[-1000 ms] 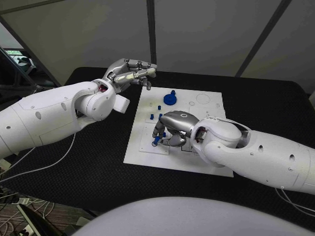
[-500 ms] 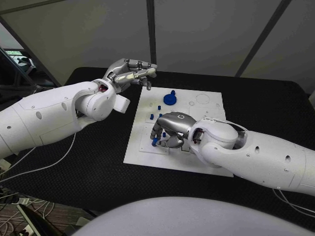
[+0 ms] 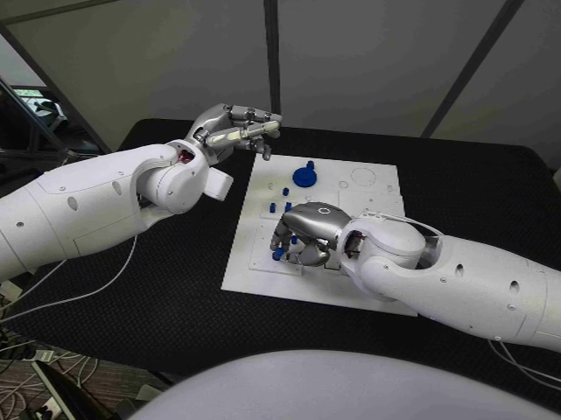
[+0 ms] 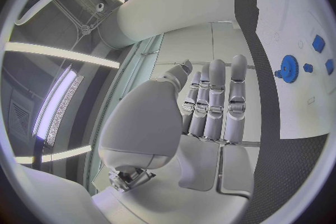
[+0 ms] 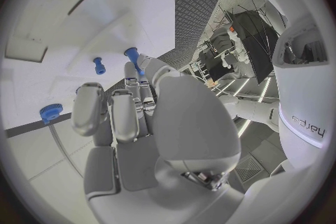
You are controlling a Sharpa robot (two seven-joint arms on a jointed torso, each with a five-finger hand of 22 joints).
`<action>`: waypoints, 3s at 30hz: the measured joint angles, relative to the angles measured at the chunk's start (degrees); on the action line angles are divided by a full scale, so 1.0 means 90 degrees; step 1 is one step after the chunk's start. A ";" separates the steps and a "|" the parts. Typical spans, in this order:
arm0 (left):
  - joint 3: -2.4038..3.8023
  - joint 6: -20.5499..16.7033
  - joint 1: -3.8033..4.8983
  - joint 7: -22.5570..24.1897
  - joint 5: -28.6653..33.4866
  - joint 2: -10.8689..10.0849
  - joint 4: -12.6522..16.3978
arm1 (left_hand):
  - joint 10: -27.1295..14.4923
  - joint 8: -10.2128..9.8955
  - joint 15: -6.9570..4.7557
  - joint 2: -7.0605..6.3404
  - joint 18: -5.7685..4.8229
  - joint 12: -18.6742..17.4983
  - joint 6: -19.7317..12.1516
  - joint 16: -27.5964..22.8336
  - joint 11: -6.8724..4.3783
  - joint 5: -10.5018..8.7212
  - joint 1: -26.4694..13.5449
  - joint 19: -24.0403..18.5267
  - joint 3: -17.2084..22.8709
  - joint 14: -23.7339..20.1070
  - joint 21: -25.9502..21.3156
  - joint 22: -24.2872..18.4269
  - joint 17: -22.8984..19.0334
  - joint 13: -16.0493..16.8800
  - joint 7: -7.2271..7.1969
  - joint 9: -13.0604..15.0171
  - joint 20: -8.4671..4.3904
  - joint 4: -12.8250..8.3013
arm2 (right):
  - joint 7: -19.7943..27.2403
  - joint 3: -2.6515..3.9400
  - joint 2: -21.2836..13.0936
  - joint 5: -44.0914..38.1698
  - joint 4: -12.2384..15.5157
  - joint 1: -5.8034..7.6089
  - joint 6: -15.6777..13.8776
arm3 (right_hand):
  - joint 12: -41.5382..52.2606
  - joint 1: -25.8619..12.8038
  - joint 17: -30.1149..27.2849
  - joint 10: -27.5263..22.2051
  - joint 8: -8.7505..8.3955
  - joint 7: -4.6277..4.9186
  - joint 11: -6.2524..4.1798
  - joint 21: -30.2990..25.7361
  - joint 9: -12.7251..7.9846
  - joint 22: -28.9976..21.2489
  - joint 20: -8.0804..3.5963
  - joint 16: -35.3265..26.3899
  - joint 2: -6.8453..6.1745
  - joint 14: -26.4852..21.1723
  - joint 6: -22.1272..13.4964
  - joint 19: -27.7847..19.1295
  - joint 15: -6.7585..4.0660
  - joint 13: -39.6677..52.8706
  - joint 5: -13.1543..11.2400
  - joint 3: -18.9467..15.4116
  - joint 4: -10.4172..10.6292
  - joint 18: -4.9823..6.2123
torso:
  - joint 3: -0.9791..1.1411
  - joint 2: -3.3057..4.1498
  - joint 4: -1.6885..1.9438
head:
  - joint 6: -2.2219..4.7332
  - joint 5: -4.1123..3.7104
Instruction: Assemble the parts on the task board
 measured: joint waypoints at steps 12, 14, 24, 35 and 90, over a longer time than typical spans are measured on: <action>0.0000 0.0013 0.0000 -0.0012 0.0000 0.0005 -0.0010 | -0.0023 0.0000 0.0022 0.0000 0.0000 0.0025 0.0000 0.0000 -0.0023 0.0000 0.0000 0.0000 0.0000 -0.0022 0.0000 0.0000 -0.0001 -0.0001 0.0000 0.0000 0.0000 0.0000 | -0.0081 0.0003 0.0060 -0.0169 -0.0070 0.0009 0.0062 | -0.0414 -0.0330 -0.0100 -0.0526 -0.0300 0.0185 0.0210 -0.0124 -0.0133 -0.0201 0.0137 -0.0041 -0.0075 -0.0014 -0.0660 -0.0153 0.0130 -0.0104 0.0008 -0.0026 0.0104 0.0001 | 0.0000 0.0001 0.0000 | 0.0000 -0.0009; 0.0000 0.0016 0.0000 -0.0015 0.0000 0.0009 -0.0015 | -0.0023 0.0000 0.0022 0.0000 0.0000 0.0025 0.0000 0.0000 -0.0024 0.0000 0.0000 0.0000 0.0000 -0.0022 0.0000 -0.0005 -0.0001 -0.0001 0.0000 0.0000 0.0000 0.0000 | -0.0086 -0.0008 0.0059 -0.0193 -0.0088 -0.0002 0.0058 | -0.0482 -0.0415 -0.0119 -0.0698 -0.0337 0.0188 0.0242 -0.0175 -0.0212 -0.0279 0.0181 -0.0074 -0.0162 -0.0023 -0.0956 -0.0229 0.0139 -0.0121 0.0008 -0.0057 0.0135 0.0001 | 0.0001 0.0001 0.0000 | 0.0000 -0.0006; 0.0000 0.0038 0.0000 -0.0033 0.0000 0.0022 -0.0034 | -0.0023 0.0000 0.0022 0.0000 0.0000 0.0025 0.0000 0.0000 -0.0024 0.0000 0.0000 0.0000 0.0000 -0.0022 0.0000 -0.0004 -0.0001 -0.0001 0.0000 0.0000 0.0000 0.0000 | -0.0059 -0.0008 0.0018 -0.0266 -0.0048 -0.0007 -0.0137 | -0.0490 -0.0438 -0.0133 -0.0881 -0.0337 0.0068 0.0256 -0.0262 -0.0285 -0.0427 0.0205 -0.0074 -0.0319 -0.0023 -0.1366 -0.0343 0.0139 -0.0110 0.0008 -0.0128 0.0148 0.0000 | 0.0006 0.0001 -0.0005 | 0.0000 -0.0009; -0.0002 0.0050 0.0000 -0.0047 0.0000 0.0004 -0.0040 | -0.0023 0.0000 0.0022 0.0000 0.0000 0.0024 0.0000 0.0000 -0.0024 0.0000 0.0000 0.0000 0.0000 -0.0022 0.0000 -0.0004 -0.0002 -0.0002 0.0000 0.0000 0.0000 0.0000 | 0.0138 -0.0004 -0.0635 -0.0299 0.0452 -0.0007 -0.1018 | -0.0199 -0.0472 -0.0256 -0.0676 -0.0241 0.0111 0.0161 -0.0293 -0.0241 -0.0428 0.0216 -0.0135 -0.0353 -0.0023 -0.1273 -0.0354 0.0139 -0.0021 0.0119 -0.0220 0.0204 0.0000 | 0.0009 -0.0009 -0.0013 | 0.0000 -0.0068; -0.0093 0.0057 -0.0169 -0.0051 0.0037 -0.0029 -0.0170 | -0.0021 0.0000 0.0022 0.0000 0.0007 0.0024 -0.0023 0.0000 -0.0023 0.0000 0.0000 0.0023 0.0000 -0.0023 -0.0036 -0.0013 0.0002 0.0003 0.0023 0.0000 0.0024 0.0000 | -0.2174 0.0132 -0.2523 0.1290 0.1159 -0.0640 -0.1170 | 0.6531 -0.1831 0.0889 0.0882 0.1259 -0.0083 -0.0164 0.0299 0.0659 0.0402 -0.0100 0.0962 -0.0012 -0.0037 -0.1130 0.0261 -0.0170 0.6896 0.1024 -0.3107 0.1511 -0.0149 | -0.0016 -0.0276 -0.0355 | -0.0001 -0.1064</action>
